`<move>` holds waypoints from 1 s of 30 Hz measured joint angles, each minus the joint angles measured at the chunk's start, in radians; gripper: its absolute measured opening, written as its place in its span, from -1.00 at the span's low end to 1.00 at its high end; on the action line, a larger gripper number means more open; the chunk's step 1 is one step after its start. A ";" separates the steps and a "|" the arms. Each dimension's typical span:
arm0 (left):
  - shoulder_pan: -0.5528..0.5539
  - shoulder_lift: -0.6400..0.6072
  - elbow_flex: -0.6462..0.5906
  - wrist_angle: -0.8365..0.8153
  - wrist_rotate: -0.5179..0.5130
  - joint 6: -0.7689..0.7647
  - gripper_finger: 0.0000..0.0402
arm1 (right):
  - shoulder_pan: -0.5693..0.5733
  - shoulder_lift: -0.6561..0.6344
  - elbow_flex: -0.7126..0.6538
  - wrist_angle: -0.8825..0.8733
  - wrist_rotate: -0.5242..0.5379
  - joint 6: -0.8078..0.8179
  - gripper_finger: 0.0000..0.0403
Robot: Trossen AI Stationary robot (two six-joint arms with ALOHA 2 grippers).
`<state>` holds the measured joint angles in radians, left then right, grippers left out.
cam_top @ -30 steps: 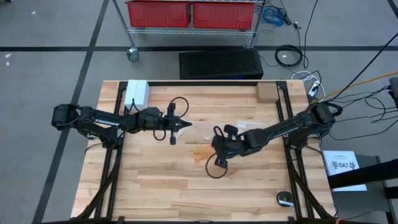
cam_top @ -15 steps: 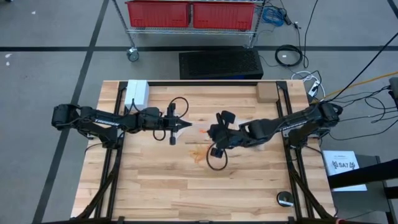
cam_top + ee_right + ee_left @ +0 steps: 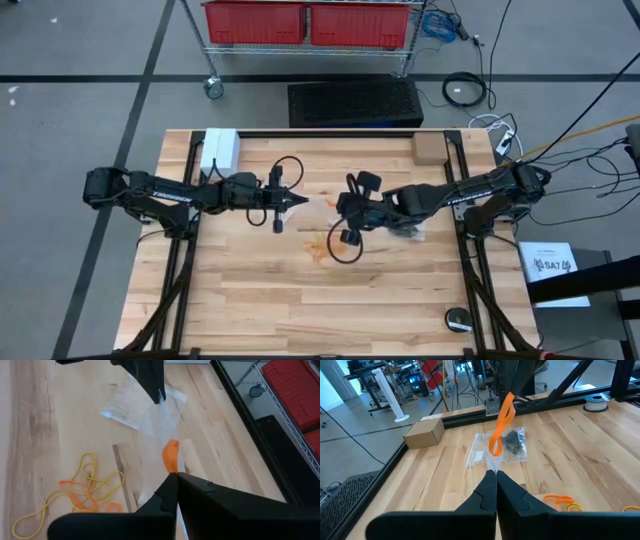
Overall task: Sort rubber bands
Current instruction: Put the center orange rubber band into the transparent zip bag
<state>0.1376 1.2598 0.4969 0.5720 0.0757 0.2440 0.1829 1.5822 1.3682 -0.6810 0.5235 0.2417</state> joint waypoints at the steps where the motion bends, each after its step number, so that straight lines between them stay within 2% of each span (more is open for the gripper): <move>1: 0.000 0.000 0.000 0.000 0.000 0.000 -1.00 | 0.000 0.000 0.000 -0.003 -0.002 0.000 -1.00; 9: 0.000 0.000 0.000 0.001 0.006 0.000 -1.00 | -0.014 0.006 0.000 -0.021 -0.031 0.000 -1.00; 16: 0.000 0.000 0.000 0.002 0.025 0.000 -1.00 | -0.061 0.068 0.000 -0.017 -0.061 -0.055 -1.00; 26: 0.000 0.000 0.000 0.002 0.025 -0.001 -1.00 | -0.087 0.090 -0.001 0.071 -0.132 -0.097 -1.00; 30: 0.000 0.000 0.000 0.003 0.025 -0.001 -1.00 | -0.092 0.090 -0.001 0.072 -0.135 -0.097 -0.91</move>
<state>0.1379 1.2598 0.4969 0.5751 0.1007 0.2433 0.0911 1.6726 1.3674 -0.6090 0.3889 0.1444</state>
